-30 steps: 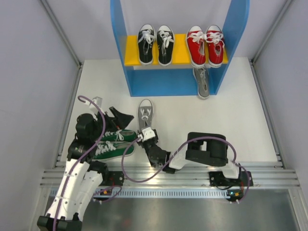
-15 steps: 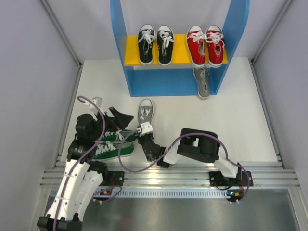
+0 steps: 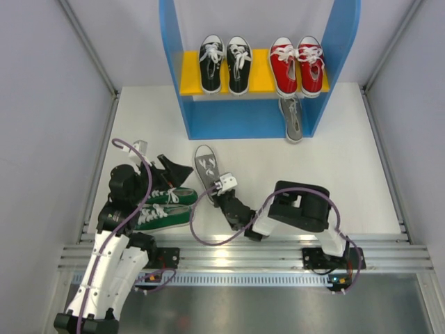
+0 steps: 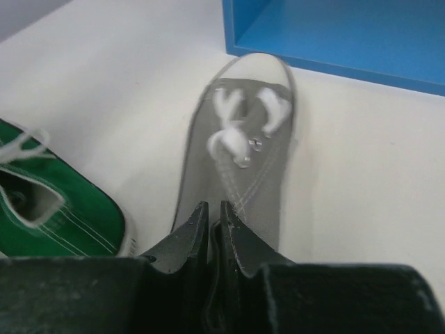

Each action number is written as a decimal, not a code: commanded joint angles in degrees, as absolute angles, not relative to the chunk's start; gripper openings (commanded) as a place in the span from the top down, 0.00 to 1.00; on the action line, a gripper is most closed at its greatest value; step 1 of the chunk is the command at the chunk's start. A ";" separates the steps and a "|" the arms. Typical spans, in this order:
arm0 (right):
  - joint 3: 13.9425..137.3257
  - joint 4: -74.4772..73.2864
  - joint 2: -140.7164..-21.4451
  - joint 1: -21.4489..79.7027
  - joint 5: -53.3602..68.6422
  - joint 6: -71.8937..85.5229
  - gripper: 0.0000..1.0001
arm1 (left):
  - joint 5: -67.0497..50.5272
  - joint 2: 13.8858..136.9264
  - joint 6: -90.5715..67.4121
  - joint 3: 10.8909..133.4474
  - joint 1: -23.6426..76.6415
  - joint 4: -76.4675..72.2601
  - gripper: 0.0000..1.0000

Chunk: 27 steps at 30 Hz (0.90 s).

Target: Place and organize the shoes onto the shoe shelf

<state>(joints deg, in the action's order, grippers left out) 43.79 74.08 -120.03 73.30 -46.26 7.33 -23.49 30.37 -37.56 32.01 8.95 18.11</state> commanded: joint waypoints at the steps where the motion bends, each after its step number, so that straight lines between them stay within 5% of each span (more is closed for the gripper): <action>1: 34.82 72.69 -113.76 70.32 -41.51 5.36 1.00 | -23.38 29.97 -37.00 32.70 8.97 16.00 0.01; 16: 23.99 69.97 -99.23 67.76 -29.28 0.61 1.00 | -23.38 30.68 -37.00 32.78 8.97 16.00 0.01; 17: 24.43 69.18 -99.14 67.68 -28.75 0.53 0.98 | -23.20 30.41 -37.09 32.78 8.96 16.08 0.01; 18: 25.56 66.99 -99.14 67.59 -28.39 0.53 0.78 | -23.12 30.32 -37.09 32.61 8.96 16.08 0.01; 19: 26.10 66.10 -99.84 67.41 -27.52 0.53 0.70 | -23.12 30.41 -37.09 32.69 8.96 16.00 0.01; 27: 23.82 70.31 -101.42 68.20 -30.32 4.57 0.55 | -23.20 30.24 -37.09 32.52 8.96 16.00 0.01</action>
<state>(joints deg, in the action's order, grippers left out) 24.75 67.77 -101.19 68.31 -28.75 2.61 -23.22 30.63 -37.56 32.01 8.95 18.11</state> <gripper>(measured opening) 0.439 0.988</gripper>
